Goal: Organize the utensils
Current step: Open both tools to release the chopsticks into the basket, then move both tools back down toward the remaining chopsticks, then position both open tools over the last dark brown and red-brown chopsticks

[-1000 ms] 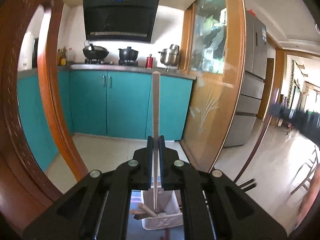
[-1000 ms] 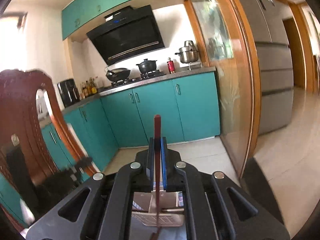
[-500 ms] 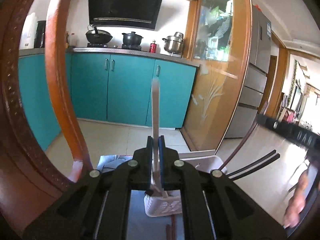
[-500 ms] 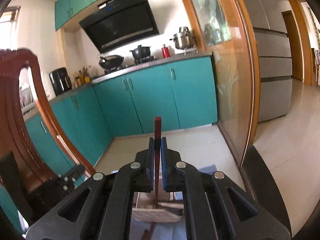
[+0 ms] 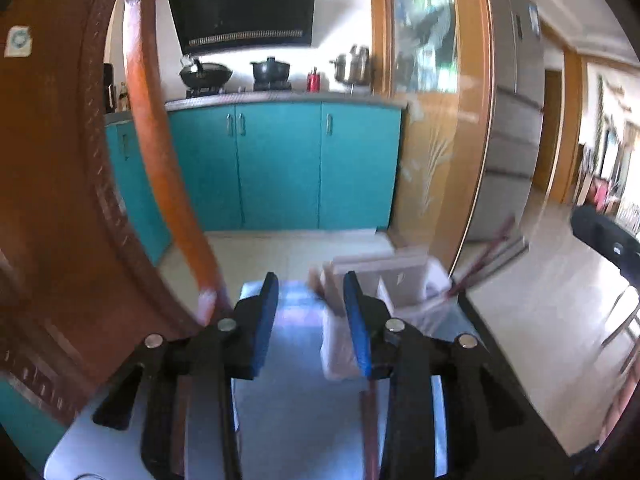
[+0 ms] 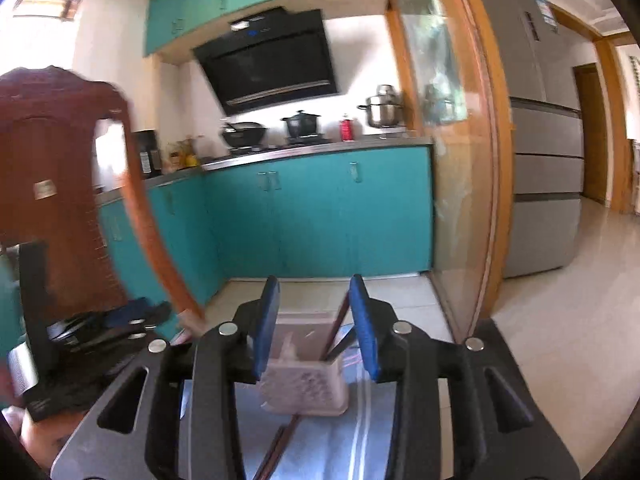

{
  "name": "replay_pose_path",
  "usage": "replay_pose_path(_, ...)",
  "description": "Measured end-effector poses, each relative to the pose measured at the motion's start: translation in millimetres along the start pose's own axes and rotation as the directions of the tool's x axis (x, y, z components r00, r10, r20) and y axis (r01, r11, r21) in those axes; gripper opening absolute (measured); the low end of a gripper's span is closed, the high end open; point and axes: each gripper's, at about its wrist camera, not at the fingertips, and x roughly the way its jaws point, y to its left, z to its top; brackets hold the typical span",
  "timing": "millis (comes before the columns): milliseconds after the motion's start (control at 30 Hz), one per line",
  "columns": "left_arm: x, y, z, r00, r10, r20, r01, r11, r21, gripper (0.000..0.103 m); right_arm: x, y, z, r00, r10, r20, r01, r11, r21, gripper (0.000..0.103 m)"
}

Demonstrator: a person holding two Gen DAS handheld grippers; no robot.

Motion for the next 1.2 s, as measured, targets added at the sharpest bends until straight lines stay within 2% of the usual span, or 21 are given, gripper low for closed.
replay_pose_path(100, -4, 1, -18, 0.999, 0.008, -0.042, -0.008, 1.000, 0.002, 0.034, -6, 11, -23, 1.000, -0.008, -0.028, 0.007, 0.999, -0.044, 0.036)
replay_pose_path(200, -2, 2, -31, 0.997, 0.020, -0.071, -0.019, 1.000, 0.010, 0.034, 13, 15, -48, 0.992, -0.002, -0.130, -0.005, 0.999, -0.053, 0.036)
replay_pose_path(300, 4, 6, -41, 0.995, 0.036, -0.096, -0.035, 0.999, 0.011, 0.035, 46, 12, -75, 0.961, 0.042, -0.275, -0.042, 0.999, 0.005, 0.036)
replay_pose_path(400, 14, 12, -48, 0.990, 0.029, -0.135, -0.030, 1.000, -0.004, 0.038, 82, 13, -105, 0.897, 0.101, -0.431, -0.085, 0.995, 0.058, 0.036)
replay_pose_path(433, 18, 15, -50, 0.988, 0.023, -0.151, -0.025, 1.000, -0.012, 0.039, 94, 13, -115, 0.867, 0.124, -0.482, -0.096, 0.992, 0.083, 0.036)
replay_pose_path(467, 23, 18, -52, 0.985, 0.018, -0.173, -0.022, 0.999, -0.027, 0.040, 108, 13, -129, 0.828, 0.144, -0.541, -0.099, 0.989, 0.112, 0.036)
replay_pose_path(567, 35, 29, -58, 0.974, 0.006, -0.225, -0.023, 0.997, -0.073, 0.043, 142, 14, -165, 0.728, 0.158, -0.667, -0.077, 0.986, 0.149, 0.036)
replay_pose_path(667, 39, 36, -64, 0.968, 0.001, -0.251, -0.026, 0.995, -0.097, 0.048, 155, 25, -187, 0.680, 0.145, -0.719, -0.079, 0.989, 0.124, 0.036)
replay_pose_path(733, 39, 37, -66, 0.967, 0.005, -0.255, -0.031, 0.995, -0.097, 0.049, 157, 34, -195, 0.672, 0.131, -0.729, -0.087, 0.991, 0.098, 0.036)
replay_pose_path(833, 39, 36, -68, 0.966, 0.007, -0.258, -0.030, 0.996, -0.088, 0.051, 158, 49, -196, 0.686, 0.068, -0.725, -0.080, 0.997, 0.018, 0.036)
replay_pose_path(1033, 42, 37, -73, 0.961, 0.012, -0.277, -0.035, 0.996, -0.077, 0.053, 160, 53, -197, 0.682, 0.014, -0.731, -0.050, 0.998, -0.028, 0.036)
replay_pose_path(1100, 43, 39, -75, 0.959, 0.014, -0.285, -0.039, 0.996, -0.081, 0.053, 169, 45, -193, 0.674, 0.025, -0.738, -0.046, 0.999, -0.008, 0.036)
replay_pose_path(1200, 47, 39, -76, 0.955, 0.014, -0.295, -0.041, 0.995, -0.088, 0.054, 169, 40, -192, 0.677, 0.024, -0.735, -0.048, 0.999, -0.012, 0.036)
